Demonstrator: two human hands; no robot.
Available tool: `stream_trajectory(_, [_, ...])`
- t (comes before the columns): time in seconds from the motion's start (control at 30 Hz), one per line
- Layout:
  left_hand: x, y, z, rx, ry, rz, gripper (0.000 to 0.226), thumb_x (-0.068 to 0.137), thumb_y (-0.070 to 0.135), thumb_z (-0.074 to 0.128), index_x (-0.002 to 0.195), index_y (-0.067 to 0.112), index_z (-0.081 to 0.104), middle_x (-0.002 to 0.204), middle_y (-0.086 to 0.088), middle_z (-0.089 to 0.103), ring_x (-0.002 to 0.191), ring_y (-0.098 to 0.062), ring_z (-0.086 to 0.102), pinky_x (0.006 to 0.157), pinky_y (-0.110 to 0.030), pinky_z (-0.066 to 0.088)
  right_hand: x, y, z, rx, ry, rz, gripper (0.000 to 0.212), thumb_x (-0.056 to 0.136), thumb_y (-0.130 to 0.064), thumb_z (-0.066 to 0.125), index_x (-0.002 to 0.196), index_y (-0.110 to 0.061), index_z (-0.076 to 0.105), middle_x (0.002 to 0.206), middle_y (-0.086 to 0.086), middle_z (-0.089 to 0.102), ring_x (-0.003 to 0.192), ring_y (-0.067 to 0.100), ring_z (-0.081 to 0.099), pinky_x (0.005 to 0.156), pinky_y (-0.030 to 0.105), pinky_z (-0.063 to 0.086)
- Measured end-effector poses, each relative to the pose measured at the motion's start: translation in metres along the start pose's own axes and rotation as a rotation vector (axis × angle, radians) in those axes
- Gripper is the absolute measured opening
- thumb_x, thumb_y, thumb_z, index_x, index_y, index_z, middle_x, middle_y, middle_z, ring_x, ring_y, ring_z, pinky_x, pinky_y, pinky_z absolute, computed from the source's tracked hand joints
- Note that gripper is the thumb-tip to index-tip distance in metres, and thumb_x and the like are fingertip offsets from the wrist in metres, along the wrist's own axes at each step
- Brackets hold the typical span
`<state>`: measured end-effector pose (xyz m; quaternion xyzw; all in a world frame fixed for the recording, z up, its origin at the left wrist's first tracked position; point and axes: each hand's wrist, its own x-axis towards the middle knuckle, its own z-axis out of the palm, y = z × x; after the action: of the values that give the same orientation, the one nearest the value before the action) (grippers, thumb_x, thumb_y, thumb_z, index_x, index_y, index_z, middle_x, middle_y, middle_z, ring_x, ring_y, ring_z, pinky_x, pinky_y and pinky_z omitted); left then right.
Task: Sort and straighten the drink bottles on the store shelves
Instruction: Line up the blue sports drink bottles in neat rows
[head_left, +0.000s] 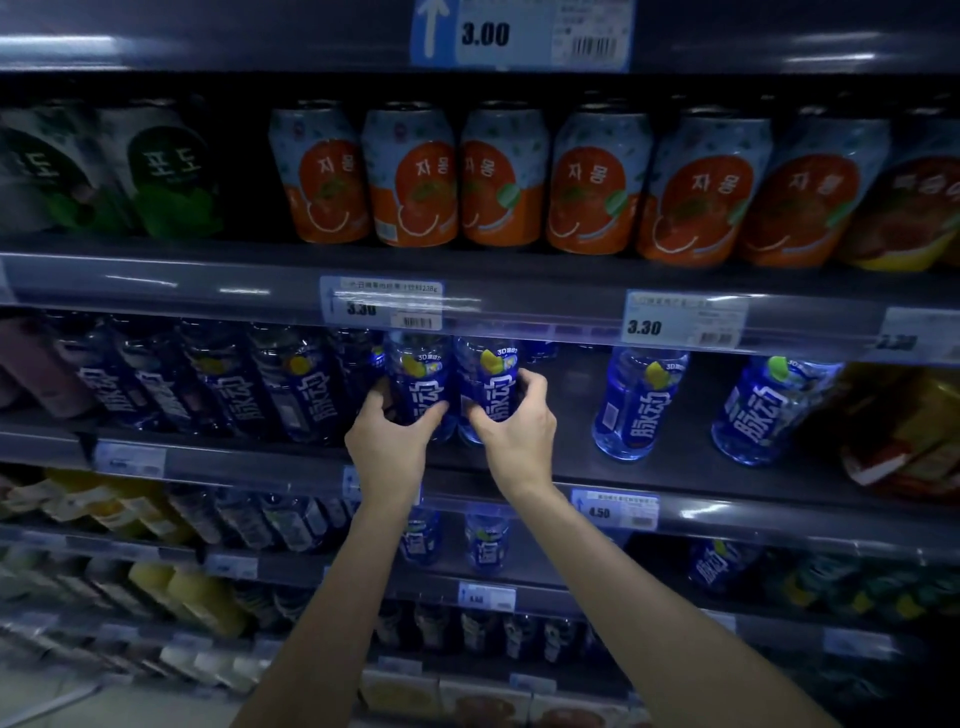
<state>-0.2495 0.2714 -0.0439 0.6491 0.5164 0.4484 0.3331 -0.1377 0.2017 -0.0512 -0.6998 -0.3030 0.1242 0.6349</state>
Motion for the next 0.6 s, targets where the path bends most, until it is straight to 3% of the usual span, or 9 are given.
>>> stream_trajectory(0.17, [-0.003, 0.005, 0.0, 0.004, 0.001, 0.006, 0.068, 0.064, 0.049, 0.082, 0.116, 0.012, 0.059, 0.097, 0.009, 0.061, 0.087, -0.01, 0.057, 0.074, -0.02, 0.041, -0.002, 0.002, -0.005, -0.035, 0.036, -0.023, 0.059, 0.075, -0.029, 0.081, 0.121, -0.018, 0.046, 0.109, -0.001, 0.064, 0.097, 0.01, 0.062, 0.083, 0.027, 0.052])
stream_trajectory(0.33, [-0.014, 0.007, 0.006, -0.05, -0.02, 0.042, 0.062, 0.062, 0.046, 0.085, 0.112, 0.017, 0.063, 0.09, 0.019, 0.058, 0.073, 0.013, 0.05, 0.066, -0.005, 0.036, -0.011, 0.005, -0.018, -0.042, 0.092, -0.045, 0.057, 0.076, -0.034, 0.082, 0.118, -0.023, 0.045, 0.106, -0.008, 0.06, 0.095, 0.0, 0.058, 0.079, 0.018, 0.048])
stream_trajectory(0.47, [-0.026, 0.01, 0.01, -0.064, -0.051, 0.056, 0.061, 0.063, 0.046, 0.084, 0.113, 0.018, 0.062, 0.097, 0.014, 0.065, 0.079, 0.004, 0.055, 0.066, -0.002, 0.035, -0.017, 0.007, -0.03, -0.048, 0.114, -0.059, 0.056, 0.077, -0.032, 0.081, 0.119, -0.021, 0.046, 0.106, -0.009, 0.059, 0.095, -0.002, 0.057, 0.078, 0.012, 0.047])
stream_trajectory(0.6, [-0.034, 0.012, 0.014, -0.09, -0.091, 0.082, 0.061, 0.065, 0.045, 0.083, 0.116, 0.019, 0.062, 0.101, 0.012, 0.069, 0.083, 0.003, 0.059, 0.071, -0.007, 0.041, -0.022, 0.008, -0.041, -0.058, 0.142, -0.078, 0.055, 0.078, -0.029, 0.081, 0.119, -0.017, 0.047, 0.105, -0.004, 0.06, 0.094, -0.001, 0.058, 0.077, 0.009, 0.046])
